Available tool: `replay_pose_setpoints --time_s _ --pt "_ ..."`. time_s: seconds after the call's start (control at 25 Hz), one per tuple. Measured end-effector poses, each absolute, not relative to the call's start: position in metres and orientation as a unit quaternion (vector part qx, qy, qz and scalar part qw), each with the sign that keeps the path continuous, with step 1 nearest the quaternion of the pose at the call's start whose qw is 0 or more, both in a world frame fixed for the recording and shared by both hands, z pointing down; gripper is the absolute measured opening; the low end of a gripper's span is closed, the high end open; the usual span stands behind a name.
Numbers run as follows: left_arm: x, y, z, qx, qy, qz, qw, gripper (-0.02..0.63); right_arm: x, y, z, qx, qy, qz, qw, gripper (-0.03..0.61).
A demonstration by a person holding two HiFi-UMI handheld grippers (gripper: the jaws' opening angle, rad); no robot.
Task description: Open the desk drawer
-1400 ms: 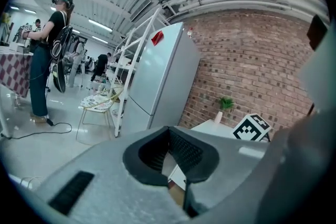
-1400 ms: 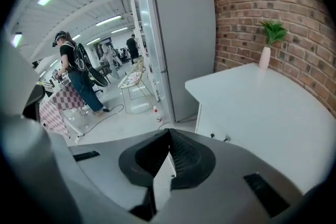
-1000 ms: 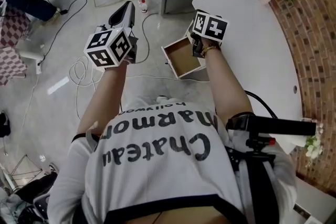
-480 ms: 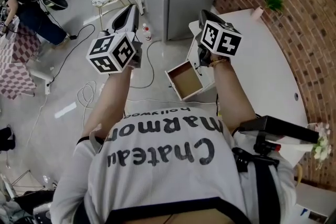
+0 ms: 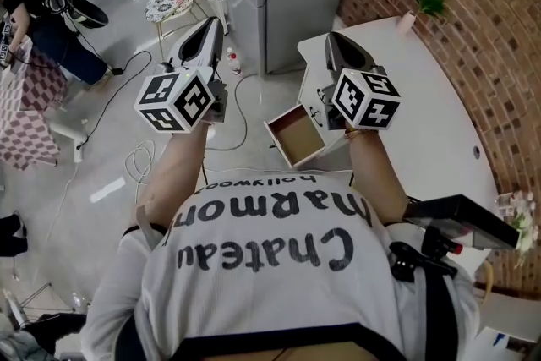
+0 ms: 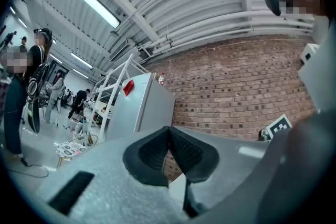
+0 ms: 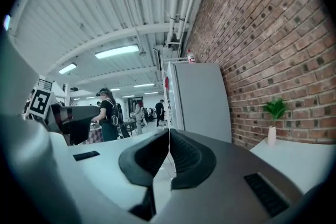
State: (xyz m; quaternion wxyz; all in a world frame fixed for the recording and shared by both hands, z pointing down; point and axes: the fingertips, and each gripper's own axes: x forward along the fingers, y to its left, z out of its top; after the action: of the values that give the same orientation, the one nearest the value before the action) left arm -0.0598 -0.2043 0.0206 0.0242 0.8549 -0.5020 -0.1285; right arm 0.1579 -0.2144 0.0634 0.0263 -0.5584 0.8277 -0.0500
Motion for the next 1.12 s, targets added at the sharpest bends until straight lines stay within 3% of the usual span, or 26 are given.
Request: replay_pose_setpoints --time_s 0.6,1.12 --pt "-0.072 -0.199 0.169 0.829 -0.536 -0.021 0.157 0.015 0.191 -0.198 0.180 -0.587 0.793 -0.147 -0.071 0.014" --pt "-0.087 -0.198 0.186 0.818 -0.550 -0.019 0.164 0.015 0.202 -0.213 0.225 -0.575 0.785 -0.214 -0.088 0.014"
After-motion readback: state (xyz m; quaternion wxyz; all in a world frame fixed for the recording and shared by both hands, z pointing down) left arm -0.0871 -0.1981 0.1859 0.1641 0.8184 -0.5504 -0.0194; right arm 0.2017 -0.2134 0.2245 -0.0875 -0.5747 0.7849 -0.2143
